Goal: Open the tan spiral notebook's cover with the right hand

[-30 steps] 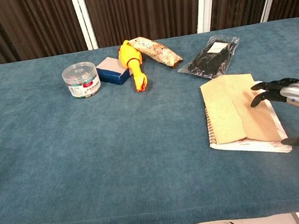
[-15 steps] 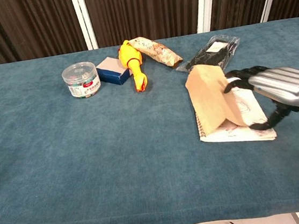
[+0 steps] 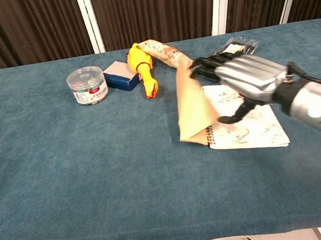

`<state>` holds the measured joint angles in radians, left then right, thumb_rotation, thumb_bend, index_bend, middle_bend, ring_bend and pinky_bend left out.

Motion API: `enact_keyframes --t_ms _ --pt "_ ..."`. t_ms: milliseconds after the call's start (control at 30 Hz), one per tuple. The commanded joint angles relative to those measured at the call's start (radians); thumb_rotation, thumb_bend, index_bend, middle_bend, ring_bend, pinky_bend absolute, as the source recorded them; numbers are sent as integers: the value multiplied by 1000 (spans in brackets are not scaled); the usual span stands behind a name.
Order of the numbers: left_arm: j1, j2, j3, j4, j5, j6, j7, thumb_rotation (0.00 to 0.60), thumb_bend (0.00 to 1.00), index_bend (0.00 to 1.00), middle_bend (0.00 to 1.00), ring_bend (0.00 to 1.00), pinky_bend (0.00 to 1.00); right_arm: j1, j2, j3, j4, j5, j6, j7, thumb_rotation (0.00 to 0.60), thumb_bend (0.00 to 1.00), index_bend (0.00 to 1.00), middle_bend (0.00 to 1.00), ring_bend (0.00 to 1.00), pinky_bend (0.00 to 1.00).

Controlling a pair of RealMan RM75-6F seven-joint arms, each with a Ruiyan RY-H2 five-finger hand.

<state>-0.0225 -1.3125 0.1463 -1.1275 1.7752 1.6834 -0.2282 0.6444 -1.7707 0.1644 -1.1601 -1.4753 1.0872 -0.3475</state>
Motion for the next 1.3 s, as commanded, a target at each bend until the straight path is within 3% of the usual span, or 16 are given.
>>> enact_keyframes --t_ms 33,333,533,667,767,833,900,967,1067,1200,1300 --pt "6 1 -2 6 -5 7 -9 600 322 0 47 28 100 48 -47 34 12 -4 -5 -55 600 168 99 0 0 0" --pt "11 -1 -7 19 -11 15 -35 600 322 0 48 27 100 166 -180 107 71 98 -110 -203 600 168 54 0 0 0" --pt "23 9 -14 14 -18 37 -46 600 323 0 48 27 100 156 -169 91 26 106 -79 -228 600 168 43 0 0 0" --pt "36 31 -25 -11 -36 56 -49 600 335 0 48 27 100 69 -38 31 -162 74 9 -225 600 168 24 0 0 0" --pt "38 35 -28 -17 -42 58 -48 600 345 0 47 25 100 48 -7 19 -204 77 25 -237 600 168 8 0 0 0" --pt "44 48 -38 -35 -66 53 -44 600 352 0 45 20 100 -20 85 -20 -309 77 87 -281 600 168 2 0 0 0" --pt "46 69 -51 -75 -93 40 -34 600 357 0 43 18 100 -138 241 -93 -472 65 206 -327 600 168 0 0 0 0" --pt "42 86 -63 -119 -95 46 -12 600 363 0 44 18 99 -332 436 -216 -588 32 408 -253 600 168 0 0 0 0" --pt "37 87 -64 -137 -66 59 58 600 379 0 45 20 95 -440 521 -283 -578 25 492 -115 600 168 0 0 0 0" --pt "40 78 -57 -179 -57 39 141 600 381 0 46 17 90 -536 510 -282 -487 41 577 41 600 168 0 0 0 0" --pt "40 82 -50 -216 -58 15 190 600 380 0 39 6 82 -551 520 -284 -458 2 586 70 600 168 0 0 0 0"
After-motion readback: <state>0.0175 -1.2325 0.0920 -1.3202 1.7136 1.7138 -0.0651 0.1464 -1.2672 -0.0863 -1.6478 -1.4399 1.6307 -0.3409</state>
